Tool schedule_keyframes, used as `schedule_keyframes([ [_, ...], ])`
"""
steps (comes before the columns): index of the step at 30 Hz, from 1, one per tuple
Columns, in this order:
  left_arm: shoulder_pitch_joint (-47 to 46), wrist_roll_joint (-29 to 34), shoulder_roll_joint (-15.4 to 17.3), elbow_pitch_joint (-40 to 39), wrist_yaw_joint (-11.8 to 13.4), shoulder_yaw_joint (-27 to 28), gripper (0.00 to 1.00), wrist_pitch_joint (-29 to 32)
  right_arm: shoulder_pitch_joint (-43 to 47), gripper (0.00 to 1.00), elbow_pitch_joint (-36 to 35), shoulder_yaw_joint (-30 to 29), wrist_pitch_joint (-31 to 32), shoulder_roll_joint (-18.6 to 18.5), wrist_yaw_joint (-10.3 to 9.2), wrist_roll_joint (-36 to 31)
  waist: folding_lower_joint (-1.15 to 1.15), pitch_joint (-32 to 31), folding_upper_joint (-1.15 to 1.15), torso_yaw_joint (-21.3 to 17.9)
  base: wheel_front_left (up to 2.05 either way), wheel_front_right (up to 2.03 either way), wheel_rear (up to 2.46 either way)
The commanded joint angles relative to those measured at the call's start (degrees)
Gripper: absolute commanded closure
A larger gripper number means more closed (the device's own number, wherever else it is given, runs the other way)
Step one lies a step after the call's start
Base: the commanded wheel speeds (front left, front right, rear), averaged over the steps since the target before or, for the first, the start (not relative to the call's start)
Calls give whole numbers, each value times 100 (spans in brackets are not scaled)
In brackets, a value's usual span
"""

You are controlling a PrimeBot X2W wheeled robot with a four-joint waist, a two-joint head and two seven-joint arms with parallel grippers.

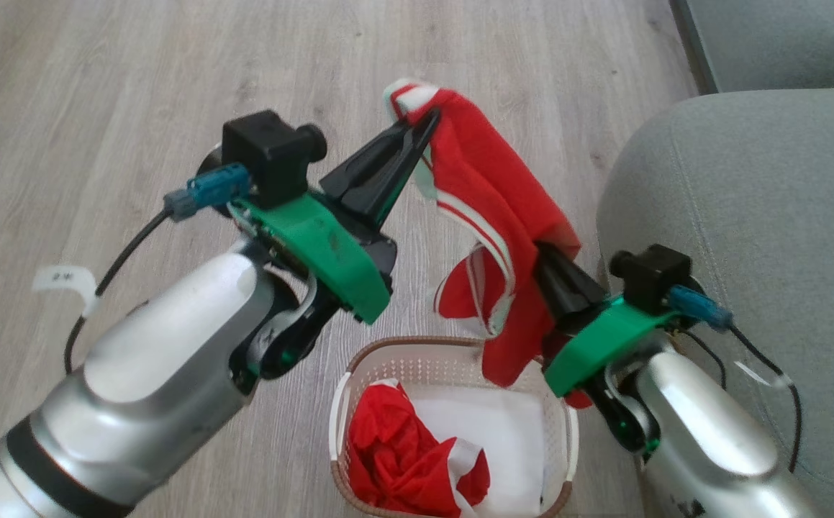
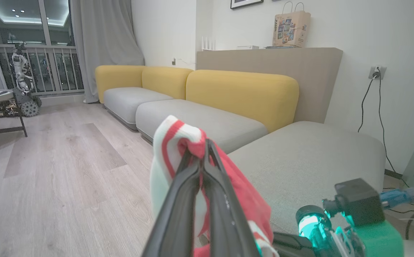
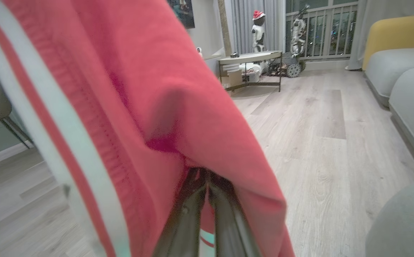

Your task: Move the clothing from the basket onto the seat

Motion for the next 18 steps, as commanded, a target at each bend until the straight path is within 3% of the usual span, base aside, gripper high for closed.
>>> schedule_keyframes([
  [1, -159, -59, 204, -144, 39, 257, 100, -59, -9, 100, -336, -93, -78, 28, -1, -104, 0, -5, 0, -37, 0, 0, 0],
  [10, 383, -115, 387, -225, 133, 177, 100, -251, 511, 100, -1247, -1089, -79, -33, -1, -625, 0, 21, 0, -283, 0, 0, 0],
  [17, 741, -148, 472, -159, 204, 99, 100, -372, 728, 100, -1708, -1472, -79, -104, -1, -785, 0, 63, 0, -499, 0, 0, 0],
  [18, 771, -150, 468, -159, 204, 85, 76, -383, 746, 100, -1768, -1509, -79, -117, -1, -803, 0, 75, 0, -531, 0, 0, 0],
])
